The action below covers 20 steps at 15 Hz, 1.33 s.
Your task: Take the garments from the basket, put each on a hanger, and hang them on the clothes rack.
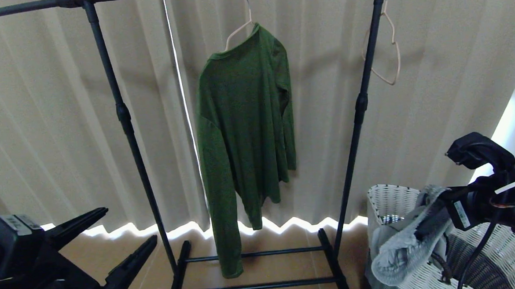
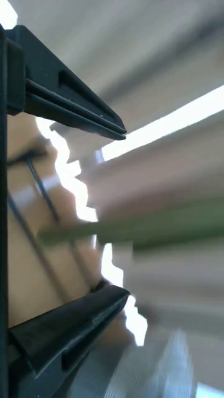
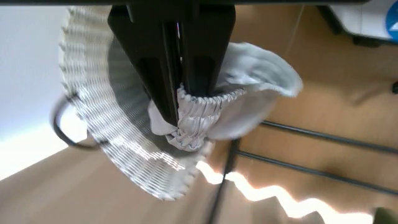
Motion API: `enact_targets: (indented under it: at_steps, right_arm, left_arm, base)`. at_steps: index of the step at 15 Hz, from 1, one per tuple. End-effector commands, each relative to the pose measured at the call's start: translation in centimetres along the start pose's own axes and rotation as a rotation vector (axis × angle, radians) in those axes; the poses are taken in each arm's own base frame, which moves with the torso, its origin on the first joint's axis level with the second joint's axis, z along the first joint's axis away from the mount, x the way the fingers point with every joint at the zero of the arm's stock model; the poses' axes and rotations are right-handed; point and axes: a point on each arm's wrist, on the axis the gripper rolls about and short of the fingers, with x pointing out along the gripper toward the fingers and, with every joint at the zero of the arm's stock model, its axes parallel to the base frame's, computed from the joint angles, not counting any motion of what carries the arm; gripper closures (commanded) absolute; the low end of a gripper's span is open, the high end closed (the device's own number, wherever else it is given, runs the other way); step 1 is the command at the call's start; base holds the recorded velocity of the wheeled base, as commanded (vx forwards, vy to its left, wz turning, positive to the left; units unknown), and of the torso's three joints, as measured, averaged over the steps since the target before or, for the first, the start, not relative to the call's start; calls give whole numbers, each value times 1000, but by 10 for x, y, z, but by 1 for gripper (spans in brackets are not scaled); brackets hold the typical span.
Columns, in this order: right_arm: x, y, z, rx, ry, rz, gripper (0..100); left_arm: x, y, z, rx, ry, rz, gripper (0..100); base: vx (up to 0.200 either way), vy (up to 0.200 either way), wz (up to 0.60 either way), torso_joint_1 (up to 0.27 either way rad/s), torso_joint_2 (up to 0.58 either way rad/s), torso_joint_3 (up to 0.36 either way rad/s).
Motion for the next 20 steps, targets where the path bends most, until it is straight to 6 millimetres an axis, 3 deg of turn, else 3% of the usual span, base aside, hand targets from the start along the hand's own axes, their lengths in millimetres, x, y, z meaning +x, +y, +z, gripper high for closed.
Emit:
enact_targets:
  at_steps: [1, 6, 9, 12, 15, 18, 20]
  right_arm:
    - [-8, 10, 12, -24, -62, 45, 100]
    - [-34, 21, 49, -55, -267, 256, 100]
    - [-50, 34, 74, -76, -372, 318, 100]
    - [-56, 41, 79, -84, -419, 352, 100]
    - [-55, 44, 83, -80, -463, 357, 100]
    - [-66, 56, 85, -82, -512, 476, 100]
    - [-74, 64, 89, -54, -528, 548, 100]
  left_arm:
    - [1, -1, -2, 4, 4, -49, 0]
    - [27, -1, 0, 81, 18, -132, 0]
    - [44, -22, 15, 116, -46, -277, 0]
    - [70, -44, 36, 109, -73, -391, 0]
    - [98, -79, 56, -29, -78, -506, 0]
    - [118, -127, 37, -146, 61, -545, 0]
    - [126, -145, 18, -177, 149, -548, 0]
  base:
    - [0, 0, 0, 0, 0, 0]
    - [0, 0, 0, 0, 0, 0]
    - [0, 0, 0, 0, 0, 0]
    - [0, 0, 0, 0, 0, 0]
    - [0, 0, 0, 0, 0, 0]
    - [0, 0, 0, 0, 0, 0]
    - [0, 0, 0, 0, 0, 0]
